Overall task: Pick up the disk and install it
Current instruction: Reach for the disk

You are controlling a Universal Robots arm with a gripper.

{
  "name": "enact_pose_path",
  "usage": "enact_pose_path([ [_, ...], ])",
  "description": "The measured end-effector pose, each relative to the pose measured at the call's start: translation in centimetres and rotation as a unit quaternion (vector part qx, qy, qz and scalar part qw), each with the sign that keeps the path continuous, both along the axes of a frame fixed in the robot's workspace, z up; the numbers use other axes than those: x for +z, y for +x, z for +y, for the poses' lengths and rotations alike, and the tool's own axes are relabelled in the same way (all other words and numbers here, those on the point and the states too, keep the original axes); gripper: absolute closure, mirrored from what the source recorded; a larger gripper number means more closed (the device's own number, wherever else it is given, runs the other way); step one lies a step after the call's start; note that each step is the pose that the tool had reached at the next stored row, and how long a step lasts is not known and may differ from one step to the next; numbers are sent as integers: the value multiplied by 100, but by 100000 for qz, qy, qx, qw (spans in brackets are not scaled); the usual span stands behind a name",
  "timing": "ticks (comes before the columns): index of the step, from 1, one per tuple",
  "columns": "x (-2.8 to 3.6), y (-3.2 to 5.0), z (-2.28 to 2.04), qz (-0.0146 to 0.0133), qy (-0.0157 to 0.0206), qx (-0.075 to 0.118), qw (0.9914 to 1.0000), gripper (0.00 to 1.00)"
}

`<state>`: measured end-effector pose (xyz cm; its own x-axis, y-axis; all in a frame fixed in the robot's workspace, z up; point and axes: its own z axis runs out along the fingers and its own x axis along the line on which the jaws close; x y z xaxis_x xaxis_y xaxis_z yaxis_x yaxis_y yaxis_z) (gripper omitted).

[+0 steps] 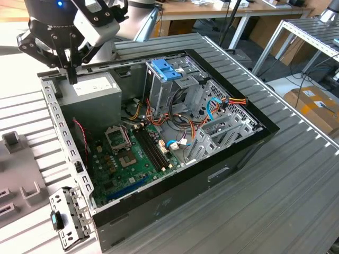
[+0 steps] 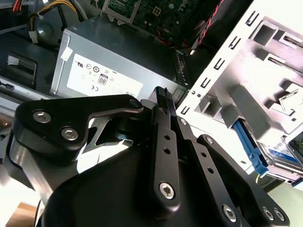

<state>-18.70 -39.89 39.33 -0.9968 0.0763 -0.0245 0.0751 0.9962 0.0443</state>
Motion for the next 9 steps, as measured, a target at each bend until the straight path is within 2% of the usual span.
enact_pose_path([
  [9, 0, -85, 0, 0, 2, 2, 100000, 89],
])
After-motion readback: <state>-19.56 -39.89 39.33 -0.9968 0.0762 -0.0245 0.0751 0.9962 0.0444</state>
